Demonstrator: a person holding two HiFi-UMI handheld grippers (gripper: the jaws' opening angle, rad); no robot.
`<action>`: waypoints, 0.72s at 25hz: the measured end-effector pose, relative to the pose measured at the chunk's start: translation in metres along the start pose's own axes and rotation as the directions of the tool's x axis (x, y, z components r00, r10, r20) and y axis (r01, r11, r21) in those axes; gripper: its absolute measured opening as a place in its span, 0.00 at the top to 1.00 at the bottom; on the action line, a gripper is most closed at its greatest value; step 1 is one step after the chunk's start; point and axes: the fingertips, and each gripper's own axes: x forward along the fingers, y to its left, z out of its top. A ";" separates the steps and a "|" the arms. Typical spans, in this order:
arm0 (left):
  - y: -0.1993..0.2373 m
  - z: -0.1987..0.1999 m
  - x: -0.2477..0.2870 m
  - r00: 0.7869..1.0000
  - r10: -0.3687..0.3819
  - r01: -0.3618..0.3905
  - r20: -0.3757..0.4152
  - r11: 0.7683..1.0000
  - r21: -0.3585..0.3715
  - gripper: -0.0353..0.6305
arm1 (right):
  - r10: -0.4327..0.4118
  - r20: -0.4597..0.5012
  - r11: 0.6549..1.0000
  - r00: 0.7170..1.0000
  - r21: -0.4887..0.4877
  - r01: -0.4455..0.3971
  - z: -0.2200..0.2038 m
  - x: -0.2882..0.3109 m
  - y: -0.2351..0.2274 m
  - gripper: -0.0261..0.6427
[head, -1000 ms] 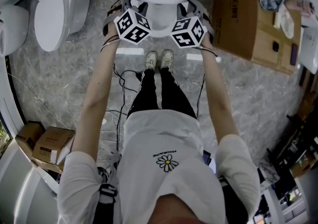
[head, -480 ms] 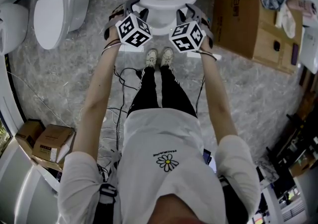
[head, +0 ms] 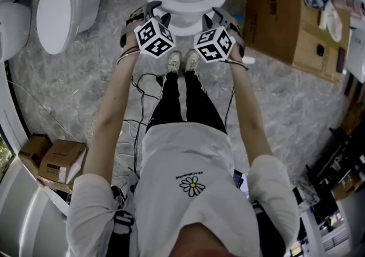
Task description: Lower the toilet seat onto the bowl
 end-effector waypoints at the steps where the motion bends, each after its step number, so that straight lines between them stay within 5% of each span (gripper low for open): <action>1: -0.003 -0.002 0.001 1.000 -0.006 0.006 -0.004 1.000 0.001 0.63 | 0.005 -0.005 1.000 1.000 0.000 -0.005 -0.002 0.001 0.002 0.73; 18: -0.057 -0.047 0.035 0.989 -0.109 0.112 -0.100 0.993 0.025 0.63 | 0.120 -0.091 0.992 0.989 0.038 -0.117 -0.054 0.028 0.049 0.72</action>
